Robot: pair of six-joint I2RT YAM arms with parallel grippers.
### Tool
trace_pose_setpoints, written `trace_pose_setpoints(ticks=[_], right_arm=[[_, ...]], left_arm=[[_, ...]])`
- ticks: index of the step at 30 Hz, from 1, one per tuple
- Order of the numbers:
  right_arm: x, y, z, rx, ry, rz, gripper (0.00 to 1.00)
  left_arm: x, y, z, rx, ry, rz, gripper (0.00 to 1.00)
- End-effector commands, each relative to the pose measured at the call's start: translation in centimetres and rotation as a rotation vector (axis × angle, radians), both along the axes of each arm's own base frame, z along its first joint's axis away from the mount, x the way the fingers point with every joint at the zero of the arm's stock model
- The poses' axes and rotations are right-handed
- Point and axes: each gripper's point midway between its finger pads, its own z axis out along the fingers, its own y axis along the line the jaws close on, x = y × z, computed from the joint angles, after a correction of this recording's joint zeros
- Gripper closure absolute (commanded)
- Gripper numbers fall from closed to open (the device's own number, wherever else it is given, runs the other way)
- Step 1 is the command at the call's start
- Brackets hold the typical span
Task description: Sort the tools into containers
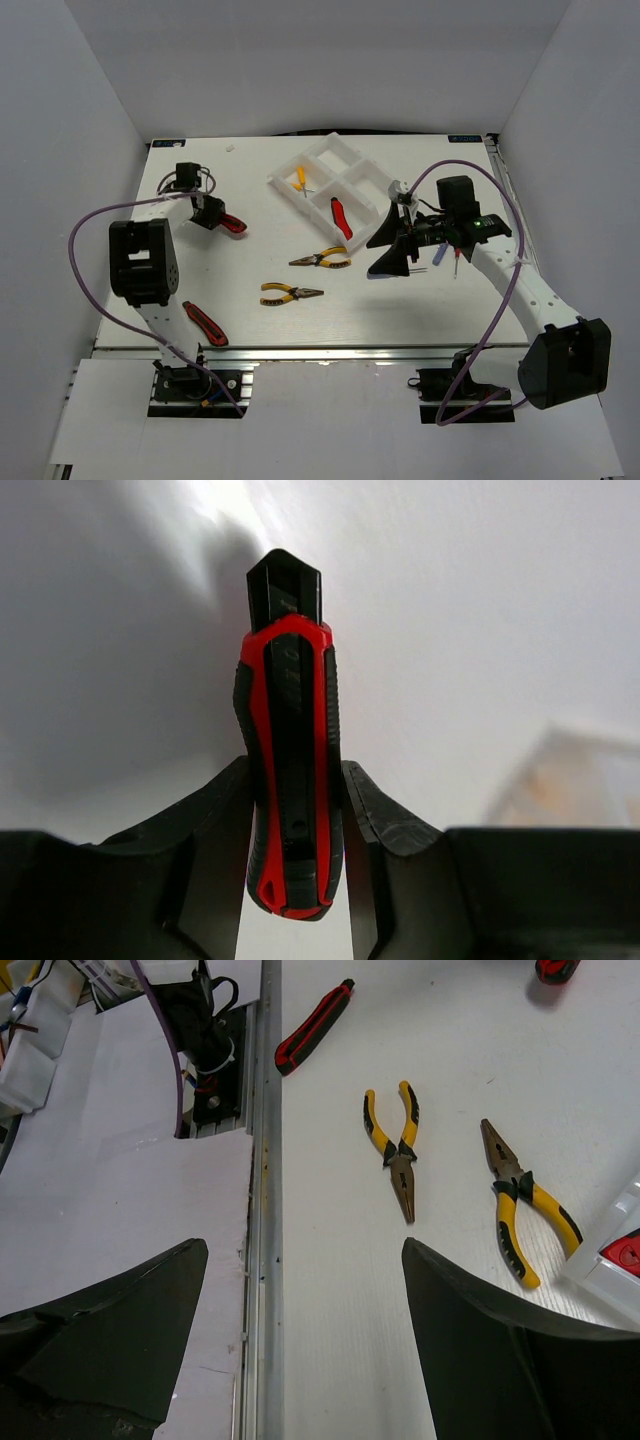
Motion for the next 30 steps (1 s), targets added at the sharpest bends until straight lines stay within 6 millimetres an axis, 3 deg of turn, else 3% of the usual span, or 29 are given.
trace_pose_setpoints(ticks=[1, 3, 8, 9, 10, 12, 22, 24, 30], right_arm=[[0.6, 0.1, 1.2, 0.019, -0.036, 0.003, 0.14], [0.8, 0.1, 1.0, 0.011, -0.040, -0.007, 0.14], [1.3, -0.1, 0.6, -0.007, -0.060, -0.035, 0.14], [1.4, -0.1, 0.6, -0.009, -0.066, -0.039, 0.14], [1.5, -0.2, 0.6, -0.012, -0.068, -0.042, 0.14], [1.6, -0.3, 0.6, -0.013, -0.076, -0.049, 0.14], [2.0, -0.9, 0.7, -0.008, -0.114, -0.073, 0.14], [2.0, -0.9, 0.4, -0.010, -0.104, -0.072, 0.14], [2.1, -0.9, 0.2, -0.011, -0.102, -0.067, 0.14]], left_arm=[[3.7, -5.3, 10.2, -0.105, -0.428, -0.296, 1.00], [3.4, -8.5, 13.2, -0.136, -0.551, -0.437, 1.00], [1.7, -16.0, 17.4, -0.080, -0.669, -0.743, 1.00], [1.0, -18.8, 18.5, -0.081, -0.701, -0.822, 1.00], [0.7, -20.0, 18.8, -0.066, -0.719, -0.871, 1.00], [-0.2, -23.2, 18.6, -0.074, -0.725, -0.949, 1.00], [-0.7, -32.7, 16.6, -0.049, -0.736, -1.172, 1.00], [-0.1, -34.1, 16.5, -0.040, -0.743, -1.179, 1.00], [1.7, -35.3, 15.2, -0.037, -0.752, -1.119, 1.00]])
